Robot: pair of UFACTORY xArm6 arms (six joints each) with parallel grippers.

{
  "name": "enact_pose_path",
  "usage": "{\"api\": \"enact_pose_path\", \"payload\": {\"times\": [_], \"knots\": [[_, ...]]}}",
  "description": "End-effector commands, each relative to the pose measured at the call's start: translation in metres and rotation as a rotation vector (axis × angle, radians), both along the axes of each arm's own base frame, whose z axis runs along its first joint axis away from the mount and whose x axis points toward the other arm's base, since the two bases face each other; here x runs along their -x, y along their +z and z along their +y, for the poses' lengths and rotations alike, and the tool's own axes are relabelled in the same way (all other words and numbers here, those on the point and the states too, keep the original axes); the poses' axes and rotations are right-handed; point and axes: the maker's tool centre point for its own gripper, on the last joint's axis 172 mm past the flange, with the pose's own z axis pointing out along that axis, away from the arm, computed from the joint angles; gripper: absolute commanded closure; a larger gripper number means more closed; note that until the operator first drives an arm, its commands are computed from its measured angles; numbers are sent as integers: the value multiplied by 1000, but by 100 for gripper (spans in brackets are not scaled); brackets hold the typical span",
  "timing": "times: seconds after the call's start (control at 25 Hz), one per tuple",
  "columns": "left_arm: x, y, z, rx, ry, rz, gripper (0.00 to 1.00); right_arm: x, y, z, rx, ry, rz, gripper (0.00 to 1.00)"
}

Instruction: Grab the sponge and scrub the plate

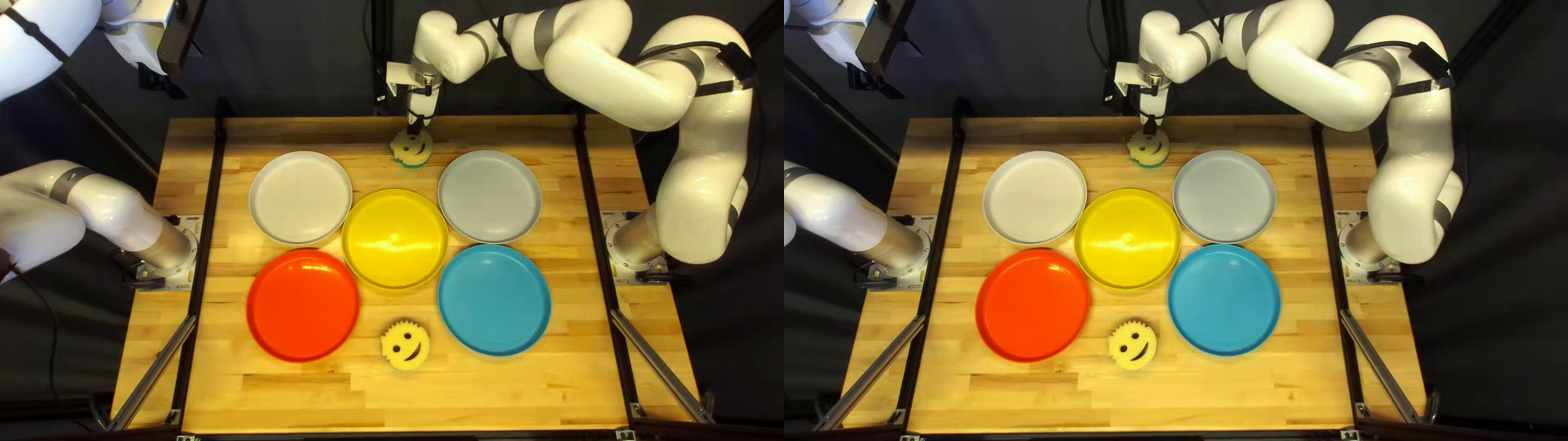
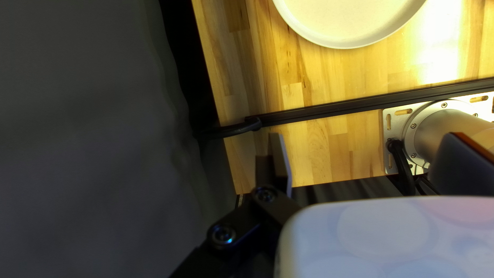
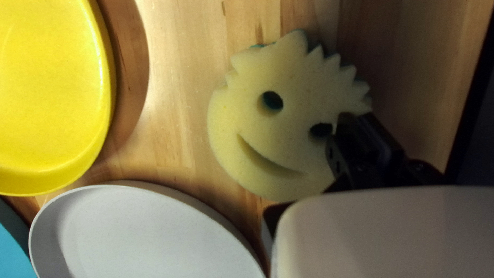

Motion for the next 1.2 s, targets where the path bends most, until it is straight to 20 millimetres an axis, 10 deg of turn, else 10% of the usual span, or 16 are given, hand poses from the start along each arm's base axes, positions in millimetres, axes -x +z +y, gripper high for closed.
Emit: {"api": "enact_pose_path", "payload": {"times": [0.04,0.36,1.2], "knots": [[0,0,0,0,0,0,0,21,30,7,29,8,-4,100],[0,0,0,0,0,0,0,67,57,36,127,37,12,100],[0,0,0,0,0,0,0,106,17,82,245,41,57,100]]}}
